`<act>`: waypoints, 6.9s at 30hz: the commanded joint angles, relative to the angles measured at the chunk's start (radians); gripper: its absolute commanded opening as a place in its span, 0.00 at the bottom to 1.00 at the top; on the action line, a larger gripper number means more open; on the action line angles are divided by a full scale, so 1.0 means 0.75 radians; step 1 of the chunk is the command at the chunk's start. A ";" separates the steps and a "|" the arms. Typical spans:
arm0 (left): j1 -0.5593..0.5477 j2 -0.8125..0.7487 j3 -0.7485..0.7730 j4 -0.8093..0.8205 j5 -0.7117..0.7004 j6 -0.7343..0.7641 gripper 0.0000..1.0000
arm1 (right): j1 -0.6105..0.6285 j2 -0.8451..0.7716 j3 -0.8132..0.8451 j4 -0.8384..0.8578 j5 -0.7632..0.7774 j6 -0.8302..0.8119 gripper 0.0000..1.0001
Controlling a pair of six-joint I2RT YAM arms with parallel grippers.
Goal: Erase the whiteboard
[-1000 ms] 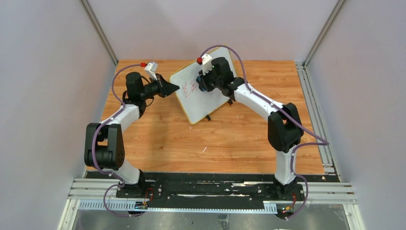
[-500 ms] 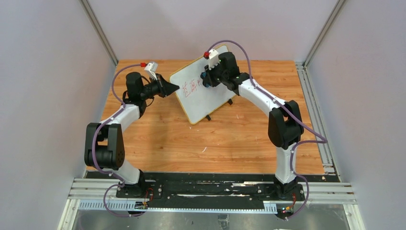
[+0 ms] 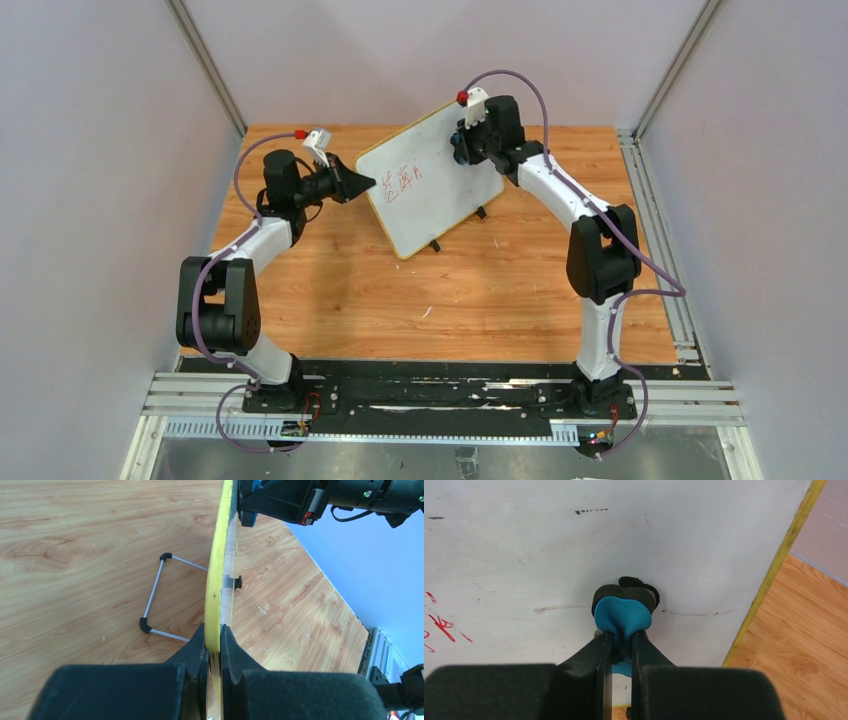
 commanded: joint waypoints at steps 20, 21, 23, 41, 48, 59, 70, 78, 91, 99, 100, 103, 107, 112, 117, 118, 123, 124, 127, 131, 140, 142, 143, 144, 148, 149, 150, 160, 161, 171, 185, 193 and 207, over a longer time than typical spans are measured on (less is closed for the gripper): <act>-0.012 0.032 -0.027 -0.122 -0.069 0.273 0.00 | 0.394 -0.123 -0.110 0.033 0.079 -0.046 0.00; -0.012 0.030 -0.027 -0.122 -0.070 0.273 0.00 | 0.404 -0.122 -0.112 0.036 0.093 -0.056 0.01; -0.012 0.029 -0.026 -0.122 -0.069 0.273 0.00 | 0.405 -0.112 -0.112 0.039 0.127 -0.065 0.00; -0.015 0.006 -0.040 -0.121 -0.069 0.282 0.00 | 0.202 0.007 0.020 -0.018 0.239 -0.107 0.00; -0.016 0.010 -0.042 -0.122 -0.070 0.284 0.00 | 0.170 0.001 0.032 -0.029 0.220 -0.086 0.01; -0.017 0.011 -0.039 -0.122 -0.071 0.280 0.00 | 0.228 -0.094 -0.198 0.112 0.115 0.051 0.01; -0.022 0.009 -0.044 -0.122 -0.073 0.284 0.00 | 0.372 -0.095 -0.213 0.122 0.133 0.044 0.01; -0.024 0.013 -0.044 -0.122 -0.072 0.286 0.00 | 0.418 -0.132 -0.251 0.156 0.139 0.031 0.01; -0.024 0.012 -0.040 -0.130 -0.073 0.291 0.00 | 0.195 -0.102 -0.289 0.164 0.204 0.054 0.01; -0.024 0.014 -0.033 -0.136 -0.079 0.296 0.00 | 0.096 -0.122 -0.283 0.159 0.194 0.060 0.01; -0.024 0.014 -0.034 -0.136 -0.078 0.296 0.00 | 0.096 -0.124 -0.279 0.160 0.189 0.063 0.01; -0.024 0.012 -0.034 -0.136 -0.081 0.298 0.00 | 0.101 -0.130 -0.293 0.171 0.131 0.102 0.01; -0.024 0.011 -0.035 -0.138 -0.079 0.300 0.00 | 0.137 -0.146 -0.348 0.246 0.066 0.144 0.01; -0.024 0.013 -0.034 -0.141 -0.080 0.300 0.00 | 0.238 -0.153 -0.354 0.262 0.063 0.149 0.01; -0.024 0.011 -0.038 -0.141 -0.080 0.302 0.00 | 0.365 -0.138 -0.309 0.245 0.082 0.134 0.01; -0.024 0.011 -0.038 -0.140 -0.081 0.303 0.00 | 0.384 -0.132 -0.295 0.240 0.082 0.135 0.01; -0.024 0.008 -0.038 -0.140 -0.080 0.302 0.00 | 0.439 -0.119 -0.262 0.248 0.050 0.148 0.01; -0.024 0.009 -0.038 -0.140 -0.081 0.302 0.00 | 0.447 -0.122 -0.271 0.261 0.034 0.155 0.01; -0.024 0.012 -0.038 -0.140 -0.080 0.304 0.00 | 0.469 -0.129 -0.274 0.274 0.024 0.158 0.01; -0.024 0.014 -0.038 -0.140 -0.079 0.302 0.00 | 0.481 -0.118 -0.264 0.250 0.067 0.125 0.01; -0.024 0.006 -0.040 -0.141 -0.079 0.306 0.00 | 0.375 -0.065 -0.196 0.185 0.178 0.033 0.00; -0.024 0.006 -0.040 -0.140 -0.079 0.308 0.00 | 0.336 -0.063 -0.175 0.177 0.180 0.027 0.01; -0.024 0.006 -0.041 -0.140 -0.078 0.308 0.00 | 0.327 -0.064 -0.167 0.174 0.183 0.023 0.01; -0.024 0.007 -0.040 -0.140 -0.078 0.308 0.00 | 0.308 -0.063 -0.156 0.171 0.185 0.019 0.01; -0.024 0.006 -0.041 -0.140 -0.077 0.306 0.00 | 0.267 -0.064 -0.091 0.136 0.212 -0.015 0.01; -0.024 0.006 -0.042 -0.141 -0.077 0.306 0.00 | 0.261 -0.063 -0.072 0.126 0.216 -0.023 0.01; -0.024 0.005 -0.041 -0.140 -0.079 0.306 0.00 | 0.254 -0.063 -0.055 0.117 0.215 -0.025 0.01; -0.024 0.005 -0.038 -0.147 -0.083 0.310 0.00 | 0.285 0.013 0.049 0.061 0.122 0.027 0.01; -0.025 0.006 -0.035 -0.149 -0.083 0.310 0.00 | 0.301 0.012 0.039 0.069 0.125 0.026 0.01; -0.024 0.000 -0.031 -0.152 -0.087 0.312 0.00 | 0.461 -0.045 -0.077 0.134 0.130 0.050 0.01; -0.026 -0.007 -0.034 -0.153 -0.087 0.319 0.00 | 0.566 -0.143 -0.308 0.225 0.186 0.083 0.00; -0.026 0.000 -0.034 -0.153 -0.088 0.322 0.00 | 0.565 -0.172 -0.421 0.241 0.221 0.090 0.01; -0.026 -0.004 -0.038 -0.153 -0.087 0.322 0.00 | 0.517 -0.065 -0.143 0.107 0.248 0.009 0.01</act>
